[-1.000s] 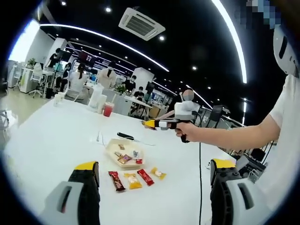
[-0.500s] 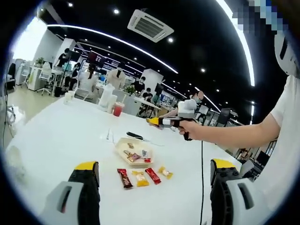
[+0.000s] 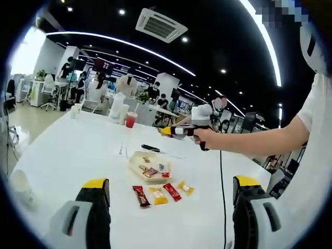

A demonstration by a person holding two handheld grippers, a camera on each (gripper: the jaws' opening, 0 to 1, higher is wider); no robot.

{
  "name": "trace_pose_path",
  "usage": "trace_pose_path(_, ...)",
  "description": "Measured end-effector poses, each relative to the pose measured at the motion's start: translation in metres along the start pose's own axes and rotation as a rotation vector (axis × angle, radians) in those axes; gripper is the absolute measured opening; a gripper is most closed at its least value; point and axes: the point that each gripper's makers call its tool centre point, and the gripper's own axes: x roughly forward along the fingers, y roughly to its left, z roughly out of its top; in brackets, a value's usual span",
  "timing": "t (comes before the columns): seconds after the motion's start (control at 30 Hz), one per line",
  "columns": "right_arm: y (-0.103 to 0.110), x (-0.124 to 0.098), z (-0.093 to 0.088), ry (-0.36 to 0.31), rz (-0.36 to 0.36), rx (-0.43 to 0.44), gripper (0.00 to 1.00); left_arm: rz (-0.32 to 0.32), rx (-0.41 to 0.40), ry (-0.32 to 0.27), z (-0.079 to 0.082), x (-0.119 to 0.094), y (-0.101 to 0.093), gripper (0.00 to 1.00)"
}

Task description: Place the target food into the container with the food tongs after gripping and lifting it, then release it inside without dropping or visibly crushing the food.

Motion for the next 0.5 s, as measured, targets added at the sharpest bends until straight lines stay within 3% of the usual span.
trace_pose_path(0.2, 0.009, 0.010, 0.003, -0.006, 0.018, -0.005, 0.22, 0.020, -0.019, -0.001, -0.004, -0.002, 0.006, 0.99)
trace_pose_path(0.5, 0.013, 0.022, 0.004, -0.015, 0.029, 0.020, 0.24, 0.064, -0.031, -0.030, 0.002, -0.019, 0.016, 0.99)
